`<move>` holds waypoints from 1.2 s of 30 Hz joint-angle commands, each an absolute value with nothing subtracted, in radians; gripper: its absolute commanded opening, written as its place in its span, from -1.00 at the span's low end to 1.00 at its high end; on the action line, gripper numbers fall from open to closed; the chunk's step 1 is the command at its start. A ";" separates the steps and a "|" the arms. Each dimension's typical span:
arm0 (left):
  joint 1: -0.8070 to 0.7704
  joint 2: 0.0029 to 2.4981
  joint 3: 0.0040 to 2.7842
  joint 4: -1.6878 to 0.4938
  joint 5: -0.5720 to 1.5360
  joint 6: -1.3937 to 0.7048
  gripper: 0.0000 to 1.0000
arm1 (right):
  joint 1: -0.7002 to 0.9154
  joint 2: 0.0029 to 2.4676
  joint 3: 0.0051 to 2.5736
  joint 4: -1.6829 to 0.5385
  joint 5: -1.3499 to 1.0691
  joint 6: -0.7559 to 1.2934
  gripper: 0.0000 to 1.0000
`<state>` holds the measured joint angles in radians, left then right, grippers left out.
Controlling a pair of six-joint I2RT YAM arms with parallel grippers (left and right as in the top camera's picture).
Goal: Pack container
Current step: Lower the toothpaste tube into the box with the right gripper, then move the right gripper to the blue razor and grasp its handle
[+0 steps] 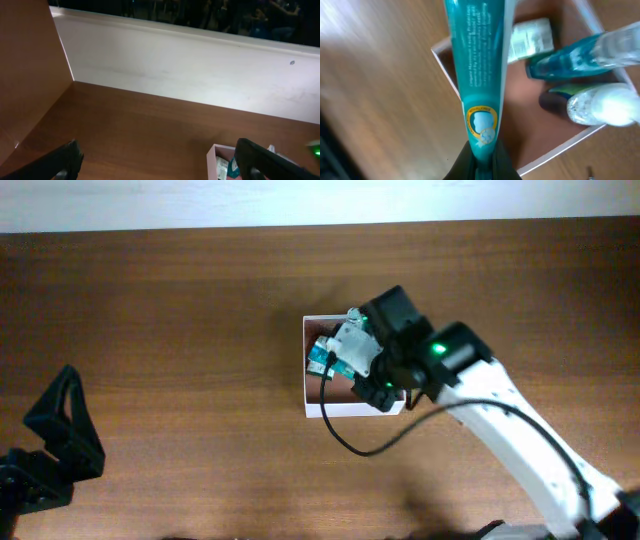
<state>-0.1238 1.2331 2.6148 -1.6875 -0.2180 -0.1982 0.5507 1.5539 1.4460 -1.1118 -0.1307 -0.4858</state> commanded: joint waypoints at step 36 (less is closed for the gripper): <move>-0.120 1.234 2.613 -1.687 -0.229 -0.182 0.99 | -0.020 1.717 1.382 -1.130 -0.072 0.317 0.36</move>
<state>-0.1238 1.2331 2.6148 -1.6878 -0.2180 -0.1986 -0.0013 1.6608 1.4498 -1.1637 -0.0536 0.2626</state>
